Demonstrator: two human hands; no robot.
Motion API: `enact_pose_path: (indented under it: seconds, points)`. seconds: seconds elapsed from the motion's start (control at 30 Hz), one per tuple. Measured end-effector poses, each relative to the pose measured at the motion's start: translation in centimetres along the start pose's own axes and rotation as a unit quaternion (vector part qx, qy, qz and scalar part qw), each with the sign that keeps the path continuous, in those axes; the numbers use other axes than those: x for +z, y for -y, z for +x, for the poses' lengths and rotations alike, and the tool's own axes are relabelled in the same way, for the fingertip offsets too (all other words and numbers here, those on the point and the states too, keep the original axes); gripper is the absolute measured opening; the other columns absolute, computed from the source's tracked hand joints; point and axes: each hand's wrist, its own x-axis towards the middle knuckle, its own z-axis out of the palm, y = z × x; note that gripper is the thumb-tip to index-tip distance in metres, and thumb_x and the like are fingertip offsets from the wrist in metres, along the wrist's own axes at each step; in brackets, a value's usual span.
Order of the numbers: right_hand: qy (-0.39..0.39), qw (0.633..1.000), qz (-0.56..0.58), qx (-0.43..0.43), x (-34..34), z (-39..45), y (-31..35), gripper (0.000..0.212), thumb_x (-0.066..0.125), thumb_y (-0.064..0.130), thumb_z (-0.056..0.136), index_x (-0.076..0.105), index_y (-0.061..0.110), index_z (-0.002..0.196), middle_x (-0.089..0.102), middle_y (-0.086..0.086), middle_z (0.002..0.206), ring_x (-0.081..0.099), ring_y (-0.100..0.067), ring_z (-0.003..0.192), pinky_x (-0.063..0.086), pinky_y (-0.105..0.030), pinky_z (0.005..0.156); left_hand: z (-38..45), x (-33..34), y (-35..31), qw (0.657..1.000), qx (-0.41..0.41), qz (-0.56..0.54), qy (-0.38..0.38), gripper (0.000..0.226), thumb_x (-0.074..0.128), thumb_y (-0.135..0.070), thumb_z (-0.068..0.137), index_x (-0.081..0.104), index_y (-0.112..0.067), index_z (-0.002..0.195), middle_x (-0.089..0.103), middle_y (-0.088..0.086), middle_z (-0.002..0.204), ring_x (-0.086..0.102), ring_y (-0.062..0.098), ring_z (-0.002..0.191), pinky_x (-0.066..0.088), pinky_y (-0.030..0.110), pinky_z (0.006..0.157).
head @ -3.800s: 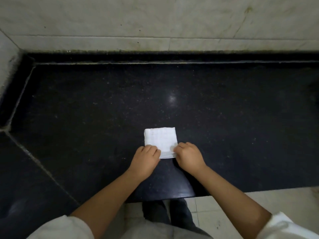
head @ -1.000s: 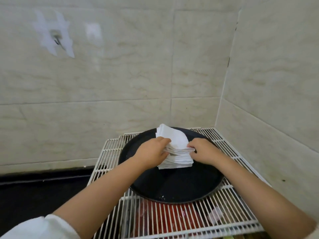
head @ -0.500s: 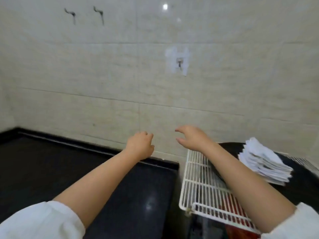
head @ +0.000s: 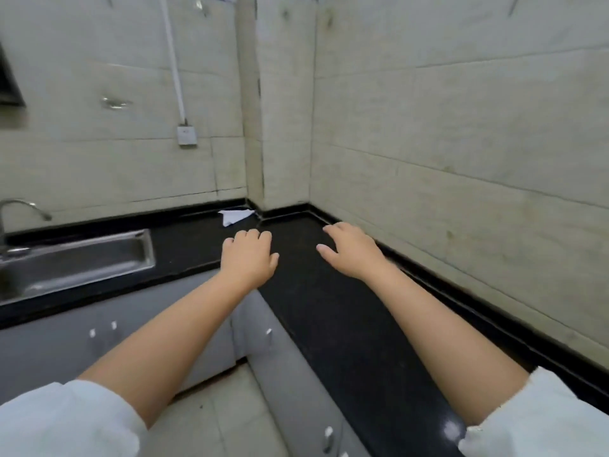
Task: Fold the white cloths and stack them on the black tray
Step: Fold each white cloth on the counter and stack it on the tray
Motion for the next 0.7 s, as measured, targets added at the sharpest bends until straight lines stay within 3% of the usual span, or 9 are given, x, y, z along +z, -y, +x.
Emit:
enact_pose_path:
  seconds: [0.23,0.5,0.7]
  points:
    - [0.056,0.993,0.030,-0.100,8.9,15.7,9.5,0.049,0.043,0.034,0.094,0.036,0.012,0.138,0.038,-0.009,0.144,0.037,-0.028,0.131,0.037,-0.043,0.103,7.1,6.2,14.7,0.992,-0.112,0.023,0.048,0.042,0.041,-0.037,0.095,0.042,-0.012,0.129,0.049,0.011,0.132,0.043,0.029,0.124,0.039,0.040,0.098]
    - [0.081,0.990,0.031,-0.109,15.7,35.7,13.4,0.044,0.043,0.031,0.094,0.043,0.009,0.131,0.045,-0.013,0.137,0.043,-0.032,0.123,0.041,-0.043,0.096,21.8,9.5,26.5,0.983,-0.172,0.046,0.049,0.043,0.042,-0.035,0.095,0.042,-0.009,0.129,0.048,0.015,0.132,0.043,0.032,0.123,0.038,0.043,0.098]
    - [0.097,0.988,0.058,-0.104,21.8,47.3,16.1,0.048,0.045,0.032,0.093,0.040,0.009,0.135,0.043,-0.013,0.140,0.042,-0.031,0.127,0.040,-0.043,0.102,30.3,12.8,35.0,0.978,-0.195,0.052,0.049,0.045,0.041,-0.036,0.096,0.040,-0.010,0.132,0.046,0.014,0.134,0.041,0.032,0.125,0.036,0.042,0.099]
